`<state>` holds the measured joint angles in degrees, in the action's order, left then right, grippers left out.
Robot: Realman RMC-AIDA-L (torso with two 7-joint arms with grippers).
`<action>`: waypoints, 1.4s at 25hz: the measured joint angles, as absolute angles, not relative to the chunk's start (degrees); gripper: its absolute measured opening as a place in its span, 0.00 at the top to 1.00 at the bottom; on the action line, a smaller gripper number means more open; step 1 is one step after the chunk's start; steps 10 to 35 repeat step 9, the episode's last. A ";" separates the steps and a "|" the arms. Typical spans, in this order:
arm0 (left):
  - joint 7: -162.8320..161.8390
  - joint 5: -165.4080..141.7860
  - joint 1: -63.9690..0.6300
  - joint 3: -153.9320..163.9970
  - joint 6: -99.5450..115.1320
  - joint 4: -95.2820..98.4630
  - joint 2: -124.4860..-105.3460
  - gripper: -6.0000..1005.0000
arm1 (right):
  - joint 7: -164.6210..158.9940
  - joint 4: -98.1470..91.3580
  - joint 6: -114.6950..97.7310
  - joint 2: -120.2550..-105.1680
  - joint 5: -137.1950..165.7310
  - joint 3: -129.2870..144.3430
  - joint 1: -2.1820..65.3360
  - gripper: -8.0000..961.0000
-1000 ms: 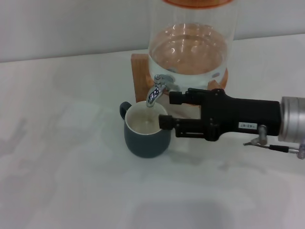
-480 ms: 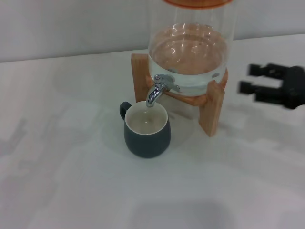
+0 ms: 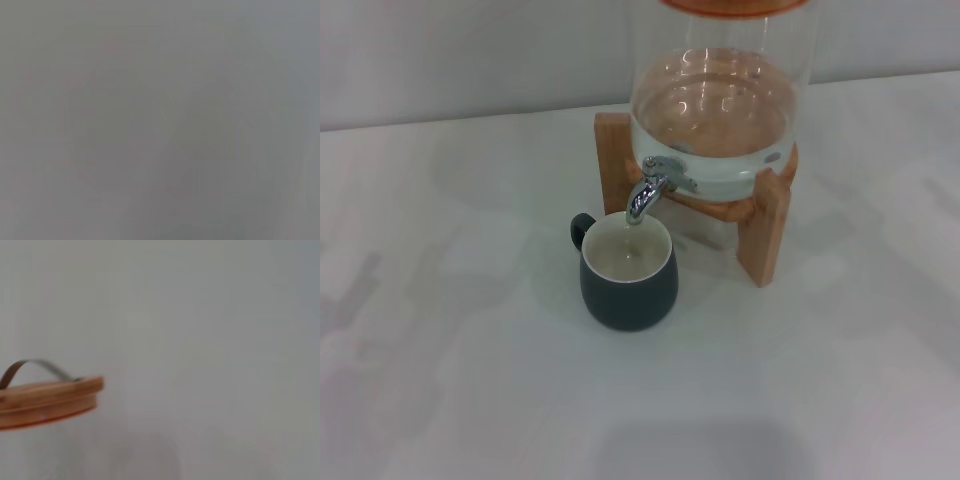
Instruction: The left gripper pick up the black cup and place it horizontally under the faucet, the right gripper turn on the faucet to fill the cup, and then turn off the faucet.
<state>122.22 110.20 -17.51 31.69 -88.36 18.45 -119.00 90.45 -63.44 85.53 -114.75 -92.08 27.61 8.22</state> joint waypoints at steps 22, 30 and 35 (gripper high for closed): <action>121.43 109.95 -17.31 31.73 -88.48 18.46 -118.93 0.12 | 92.59 -61.82 85.02 -114.74 -92.40 25.38 8.95 0.20; 121.43 109.95 -17.31 31.73 -88.48 18.46 -118.93 0.12 | 92.59 -61.82 85.02 -114.74 -92.40 25.38 8.95 0.20; 121.43 109.95 -17.31 31.73 -88.48 18.46 -118.93 0.12 | 92.59 -61.82 85.02 -114.74 -92.40 25.38 8.95 0.20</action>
